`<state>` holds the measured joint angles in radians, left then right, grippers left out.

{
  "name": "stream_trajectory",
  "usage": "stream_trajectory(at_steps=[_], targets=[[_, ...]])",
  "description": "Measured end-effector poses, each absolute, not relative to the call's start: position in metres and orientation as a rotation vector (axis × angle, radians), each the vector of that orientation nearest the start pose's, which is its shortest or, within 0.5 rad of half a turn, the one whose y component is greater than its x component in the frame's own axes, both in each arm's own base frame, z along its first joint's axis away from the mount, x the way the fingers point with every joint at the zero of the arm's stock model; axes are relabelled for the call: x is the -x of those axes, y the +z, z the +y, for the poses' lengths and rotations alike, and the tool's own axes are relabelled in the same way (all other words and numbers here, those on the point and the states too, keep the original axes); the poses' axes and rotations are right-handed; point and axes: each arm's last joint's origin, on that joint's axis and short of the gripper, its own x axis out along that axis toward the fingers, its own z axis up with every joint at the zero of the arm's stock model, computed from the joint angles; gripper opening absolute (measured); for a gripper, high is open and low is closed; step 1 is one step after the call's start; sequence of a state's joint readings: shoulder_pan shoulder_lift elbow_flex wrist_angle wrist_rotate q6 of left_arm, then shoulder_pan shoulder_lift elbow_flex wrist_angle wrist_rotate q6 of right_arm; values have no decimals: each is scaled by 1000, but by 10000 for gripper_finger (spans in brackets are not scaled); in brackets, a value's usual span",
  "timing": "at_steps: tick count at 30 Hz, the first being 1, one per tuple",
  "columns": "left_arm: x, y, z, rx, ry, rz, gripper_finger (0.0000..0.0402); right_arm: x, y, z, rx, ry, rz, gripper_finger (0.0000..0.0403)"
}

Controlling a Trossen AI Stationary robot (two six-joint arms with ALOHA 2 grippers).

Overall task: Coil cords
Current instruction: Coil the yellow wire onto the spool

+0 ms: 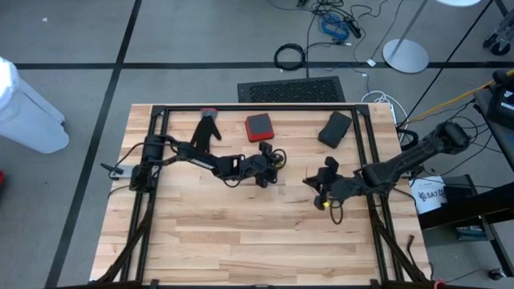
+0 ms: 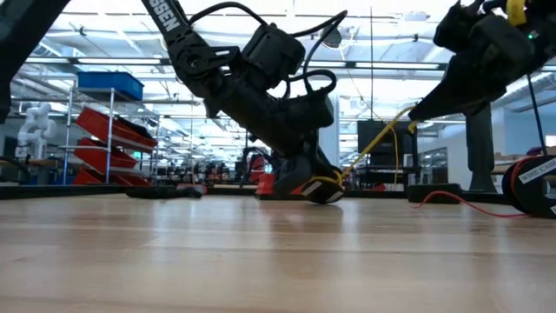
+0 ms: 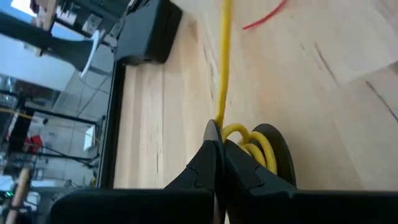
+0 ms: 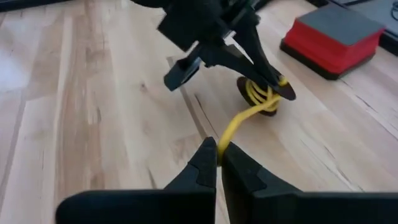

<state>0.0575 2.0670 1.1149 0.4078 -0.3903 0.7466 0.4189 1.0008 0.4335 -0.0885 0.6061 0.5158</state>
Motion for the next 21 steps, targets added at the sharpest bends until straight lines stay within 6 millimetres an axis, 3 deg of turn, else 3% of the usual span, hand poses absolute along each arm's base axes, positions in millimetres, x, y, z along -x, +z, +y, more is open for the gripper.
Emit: stream_trajectory(at_steps=[6,12,21], targets=[[-417,125,46,-706,300,643,10,-185,194,71,-153,-321,485,0],[-428,145,55,-583,426,492,8,-213,199,80,-72,-311,409,0],[-446,179,66,-338,454,296,8,-236,170,82,46,-385,531,0]])
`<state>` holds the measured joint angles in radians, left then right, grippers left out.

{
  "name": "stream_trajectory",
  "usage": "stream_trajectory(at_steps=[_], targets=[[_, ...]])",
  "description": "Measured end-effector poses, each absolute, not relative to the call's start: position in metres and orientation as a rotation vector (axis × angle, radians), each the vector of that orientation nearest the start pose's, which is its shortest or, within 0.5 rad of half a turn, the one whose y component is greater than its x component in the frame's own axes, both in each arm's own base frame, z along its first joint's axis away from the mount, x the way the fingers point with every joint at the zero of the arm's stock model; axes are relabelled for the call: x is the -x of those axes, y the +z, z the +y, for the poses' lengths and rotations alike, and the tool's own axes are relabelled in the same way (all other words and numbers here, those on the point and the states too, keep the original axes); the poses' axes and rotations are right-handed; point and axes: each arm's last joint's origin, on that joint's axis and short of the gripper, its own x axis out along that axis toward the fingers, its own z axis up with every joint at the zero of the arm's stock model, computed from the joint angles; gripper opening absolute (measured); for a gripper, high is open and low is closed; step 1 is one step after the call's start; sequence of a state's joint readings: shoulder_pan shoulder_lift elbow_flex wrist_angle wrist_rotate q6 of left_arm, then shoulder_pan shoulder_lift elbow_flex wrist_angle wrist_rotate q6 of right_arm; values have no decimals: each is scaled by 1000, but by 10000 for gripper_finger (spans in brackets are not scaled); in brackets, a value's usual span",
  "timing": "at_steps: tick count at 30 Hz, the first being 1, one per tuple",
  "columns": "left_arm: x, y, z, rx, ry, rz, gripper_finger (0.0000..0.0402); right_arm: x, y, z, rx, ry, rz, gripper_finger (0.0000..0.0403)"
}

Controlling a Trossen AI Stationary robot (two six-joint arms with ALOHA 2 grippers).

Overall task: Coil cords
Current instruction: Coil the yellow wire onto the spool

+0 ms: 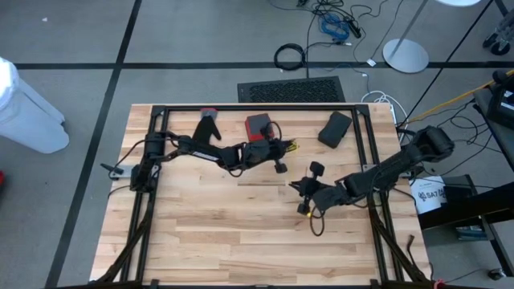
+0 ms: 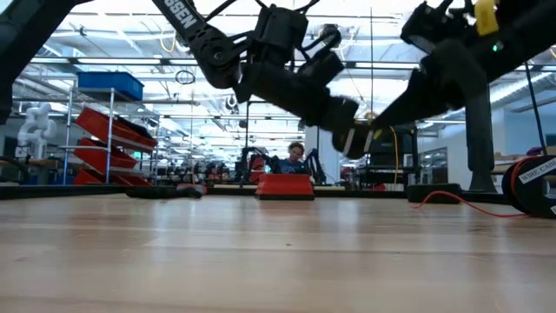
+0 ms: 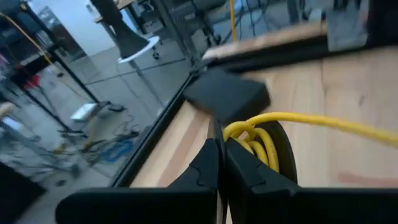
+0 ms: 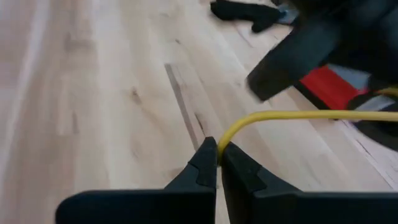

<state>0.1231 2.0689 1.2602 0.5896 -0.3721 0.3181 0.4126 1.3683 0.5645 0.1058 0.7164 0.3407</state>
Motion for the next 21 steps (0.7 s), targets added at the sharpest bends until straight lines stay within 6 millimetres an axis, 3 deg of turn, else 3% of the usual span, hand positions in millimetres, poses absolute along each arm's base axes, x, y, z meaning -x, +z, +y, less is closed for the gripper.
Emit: stream_trajectory(at_steps=[8,21], targets=[[-451,190,68,-241,429,202,8,-240,162,82,147,-474,516,0],[-455,198,44,-161,362,94,8,-251,160,68,207,-539,500,0]])
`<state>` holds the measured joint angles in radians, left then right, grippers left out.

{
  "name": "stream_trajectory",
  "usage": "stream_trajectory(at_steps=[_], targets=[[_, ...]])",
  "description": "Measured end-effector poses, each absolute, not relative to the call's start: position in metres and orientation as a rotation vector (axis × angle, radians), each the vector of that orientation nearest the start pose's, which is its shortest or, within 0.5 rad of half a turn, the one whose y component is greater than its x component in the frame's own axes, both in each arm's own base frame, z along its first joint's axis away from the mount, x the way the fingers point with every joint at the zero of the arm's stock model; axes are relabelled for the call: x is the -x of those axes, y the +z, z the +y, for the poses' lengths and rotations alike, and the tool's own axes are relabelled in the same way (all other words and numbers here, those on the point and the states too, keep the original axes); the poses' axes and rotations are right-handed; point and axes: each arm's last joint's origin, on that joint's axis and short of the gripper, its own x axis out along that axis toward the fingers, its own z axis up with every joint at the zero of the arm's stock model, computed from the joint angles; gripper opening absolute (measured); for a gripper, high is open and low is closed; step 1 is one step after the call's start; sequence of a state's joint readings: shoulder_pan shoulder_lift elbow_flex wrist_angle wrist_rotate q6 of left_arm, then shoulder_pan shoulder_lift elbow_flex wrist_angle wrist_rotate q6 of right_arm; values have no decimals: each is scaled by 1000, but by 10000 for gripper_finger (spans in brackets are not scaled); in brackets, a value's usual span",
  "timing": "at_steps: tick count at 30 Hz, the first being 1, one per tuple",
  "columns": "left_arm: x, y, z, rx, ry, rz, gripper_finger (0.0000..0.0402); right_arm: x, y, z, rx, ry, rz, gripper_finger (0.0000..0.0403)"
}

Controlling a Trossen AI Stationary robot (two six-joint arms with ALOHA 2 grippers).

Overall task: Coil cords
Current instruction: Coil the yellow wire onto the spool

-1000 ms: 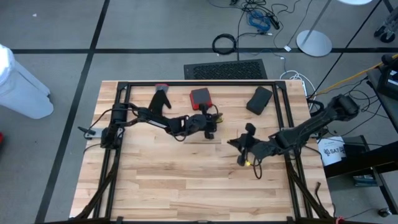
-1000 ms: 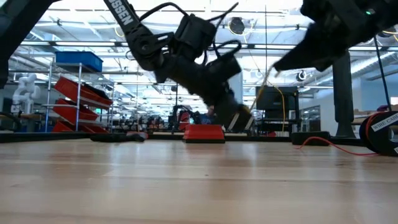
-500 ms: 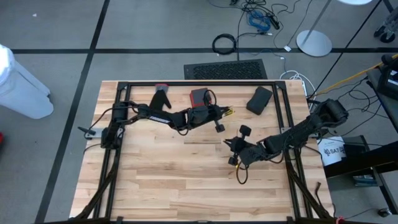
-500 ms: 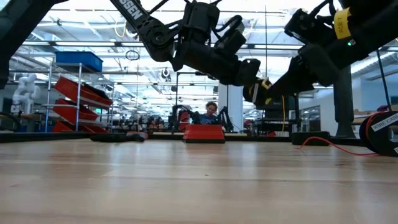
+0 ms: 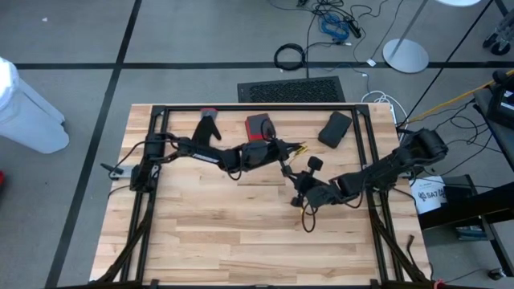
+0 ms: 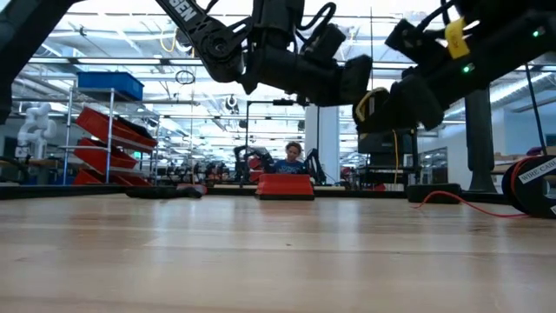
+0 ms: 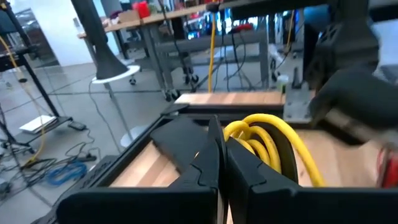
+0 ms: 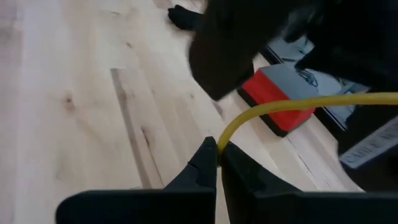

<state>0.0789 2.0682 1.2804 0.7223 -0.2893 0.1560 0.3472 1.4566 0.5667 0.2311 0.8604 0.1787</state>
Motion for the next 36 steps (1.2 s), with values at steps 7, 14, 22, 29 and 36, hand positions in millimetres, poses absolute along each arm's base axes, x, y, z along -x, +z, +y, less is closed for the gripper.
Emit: stream_trajectory(at_steps=[7,14,22,29,36], targets=[[-454,202,46,-65,354,64,8,-255,148,68,250,-607,501,0],[-446,228,58,65,269,0,8,-243,134,61,284,-741,499,0],[-435,237,68,106,163,115,8,-232,126,59,316,-773,520,0],[-427,221,76,78,-4,339,8,-225,126,56,324,-796,548,0],[-423,210,72,-69,-23,464,8,-224,140,55,312,-785,510,0]])
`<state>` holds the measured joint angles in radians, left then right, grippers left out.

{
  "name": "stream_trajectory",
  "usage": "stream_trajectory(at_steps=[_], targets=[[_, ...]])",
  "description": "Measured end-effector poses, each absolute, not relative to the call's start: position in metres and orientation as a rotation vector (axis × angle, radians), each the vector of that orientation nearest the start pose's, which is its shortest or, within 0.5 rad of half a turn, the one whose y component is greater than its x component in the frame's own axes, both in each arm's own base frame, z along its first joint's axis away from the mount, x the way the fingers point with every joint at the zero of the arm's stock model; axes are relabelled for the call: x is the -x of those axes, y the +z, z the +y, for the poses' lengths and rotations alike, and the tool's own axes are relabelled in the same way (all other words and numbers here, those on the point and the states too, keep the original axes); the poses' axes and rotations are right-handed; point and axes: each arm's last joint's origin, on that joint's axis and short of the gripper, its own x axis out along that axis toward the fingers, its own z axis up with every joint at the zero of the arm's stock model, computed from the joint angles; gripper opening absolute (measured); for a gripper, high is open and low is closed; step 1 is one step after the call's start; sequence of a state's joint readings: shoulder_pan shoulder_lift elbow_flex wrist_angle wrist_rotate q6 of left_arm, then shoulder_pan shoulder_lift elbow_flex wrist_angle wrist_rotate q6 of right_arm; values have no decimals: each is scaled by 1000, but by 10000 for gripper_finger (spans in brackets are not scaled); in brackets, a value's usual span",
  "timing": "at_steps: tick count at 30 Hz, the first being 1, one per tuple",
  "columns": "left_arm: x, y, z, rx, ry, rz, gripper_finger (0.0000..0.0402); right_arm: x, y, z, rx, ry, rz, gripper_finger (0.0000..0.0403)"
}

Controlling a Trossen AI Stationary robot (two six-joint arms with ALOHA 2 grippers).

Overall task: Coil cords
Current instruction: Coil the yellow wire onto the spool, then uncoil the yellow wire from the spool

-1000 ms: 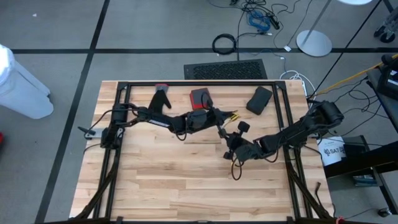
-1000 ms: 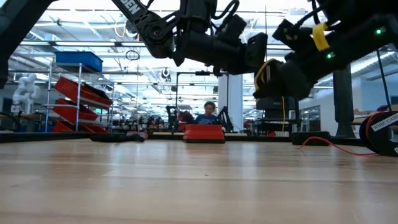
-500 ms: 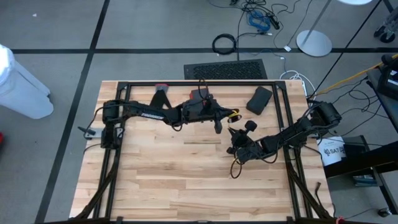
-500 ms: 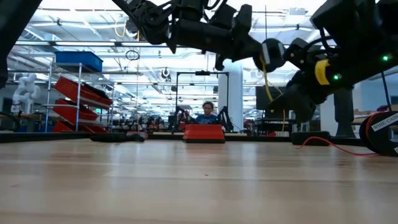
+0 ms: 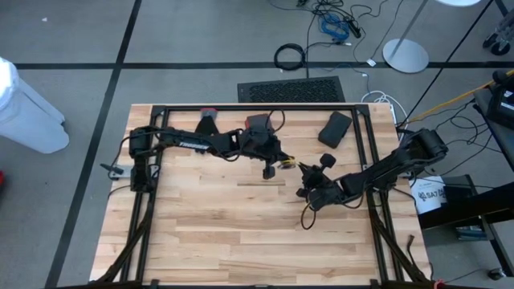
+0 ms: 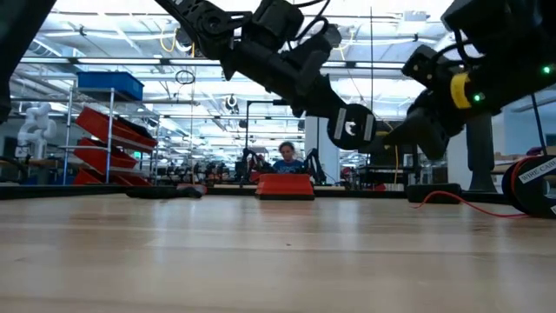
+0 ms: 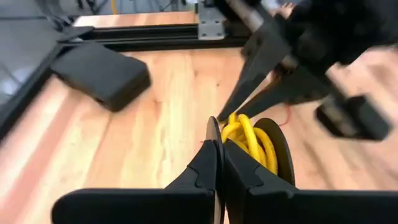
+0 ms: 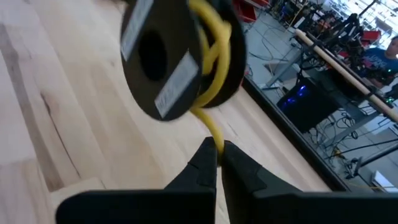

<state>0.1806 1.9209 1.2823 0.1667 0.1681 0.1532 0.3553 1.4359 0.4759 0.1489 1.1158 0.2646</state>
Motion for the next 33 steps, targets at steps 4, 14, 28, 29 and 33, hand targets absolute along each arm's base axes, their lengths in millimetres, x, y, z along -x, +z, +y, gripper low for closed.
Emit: stream_trajectory(at_steps=[4,14,28,29,33], targets=[[-425,211,63,-196,54,466,8,-226,151,56,322,-755,492,0],[-431,230,27,-582,344,385,8,-243,186,50,475,-837,481,0],[-419,275,20,-636,316,233,8,-239,246,56,579,-800,368,0],[-417,278,17,-650,299,225,8,-240,250,59,585,-790,359,0],[-405,286,8,-687,240,178,8,-240,260,70,598,-735,312,0]])
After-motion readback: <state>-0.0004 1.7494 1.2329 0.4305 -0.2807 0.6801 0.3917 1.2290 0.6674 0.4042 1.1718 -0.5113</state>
